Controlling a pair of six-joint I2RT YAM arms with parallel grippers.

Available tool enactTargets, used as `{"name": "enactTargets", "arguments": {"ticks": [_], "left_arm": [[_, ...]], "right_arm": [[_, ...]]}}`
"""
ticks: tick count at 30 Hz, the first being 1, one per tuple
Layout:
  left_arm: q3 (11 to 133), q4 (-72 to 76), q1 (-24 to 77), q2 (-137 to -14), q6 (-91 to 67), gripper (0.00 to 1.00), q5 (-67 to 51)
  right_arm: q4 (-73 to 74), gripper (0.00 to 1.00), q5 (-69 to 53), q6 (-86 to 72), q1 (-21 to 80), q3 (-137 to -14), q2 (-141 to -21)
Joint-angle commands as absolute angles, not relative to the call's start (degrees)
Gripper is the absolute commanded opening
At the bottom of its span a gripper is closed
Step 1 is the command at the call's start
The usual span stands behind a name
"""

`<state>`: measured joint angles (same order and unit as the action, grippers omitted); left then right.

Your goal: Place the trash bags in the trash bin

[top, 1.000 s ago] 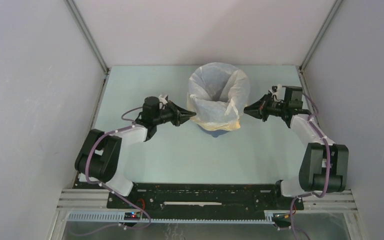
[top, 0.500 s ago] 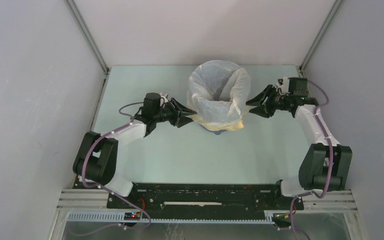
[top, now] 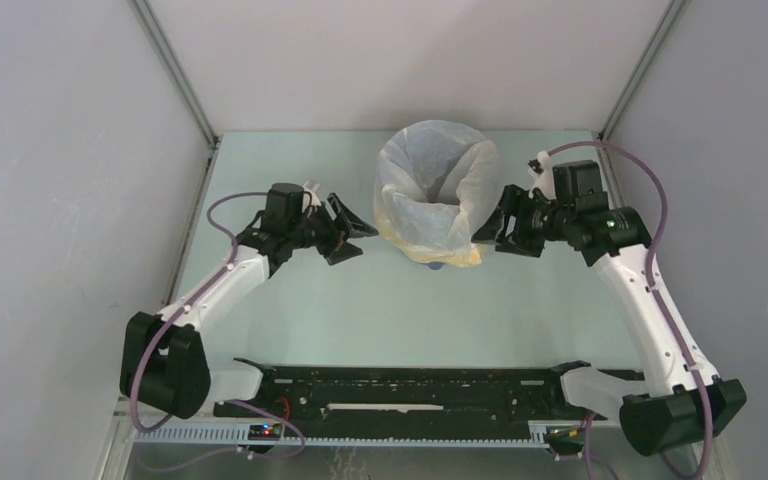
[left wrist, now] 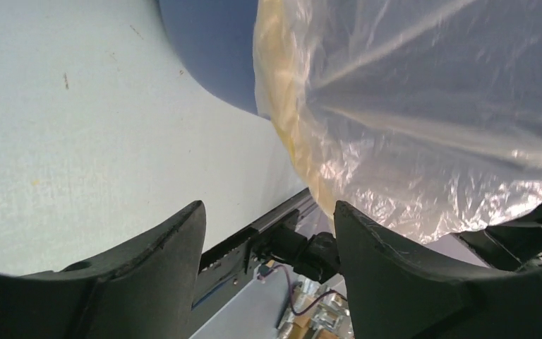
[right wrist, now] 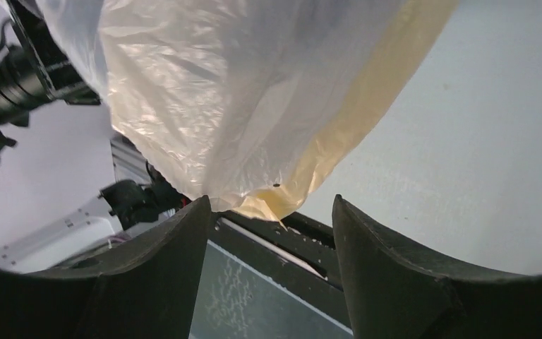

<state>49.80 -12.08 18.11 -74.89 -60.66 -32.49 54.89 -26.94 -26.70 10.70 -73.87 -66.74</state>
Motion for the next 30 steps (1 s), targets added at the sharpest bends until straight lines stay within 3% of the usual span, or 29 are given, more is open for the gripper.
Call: {"name": "enactTargets", "arguments": {"ticks": [1,6,12,16,21,26,30], "left_arm": [[55.6,-21.06,20.28,-70.02,-53.92,0.73,-28.7],[56.48,-23.75,23.08,-66.25,-53.71,0.73,-26.34],[56.04,-28.93,23.82,-59.33,-51.94,0.73,-21.84],[54.69,-30.77,23.82,-54.68,-52.31,0.73,-20.4],[52.66,-29.85,23.81,-53.23,-53.69,0.73,-19.9],[54.49,-28.92,23.81,-54.34,-54.25,0.73,-20.93],[55.03,-27.91,23.82,-55.34,-54.14,0.75,-20.9]], "right_arm": [[47.99,0.71,-26.56,-27.51,15.37,-70.03,-64.41],[33.28,0.54,-22.2,-31.39,15.44,-65.61,-65.25],[22.29,0.53,-21.5,-27.73,15.73,-60.82,-68.28],[17.47,0.56,-23.22,-25.65,15.96,-57.93,-69.85],[19.67,0.67,-22.04,-26.12,14.56,-58.22,-70.81],[40.28,0.8,-16.4,-27.0,13.78,-65.97,-63.77],[50.73,0.84,-13.22,-23.85,12.59,-73.46,-60.0]]}}
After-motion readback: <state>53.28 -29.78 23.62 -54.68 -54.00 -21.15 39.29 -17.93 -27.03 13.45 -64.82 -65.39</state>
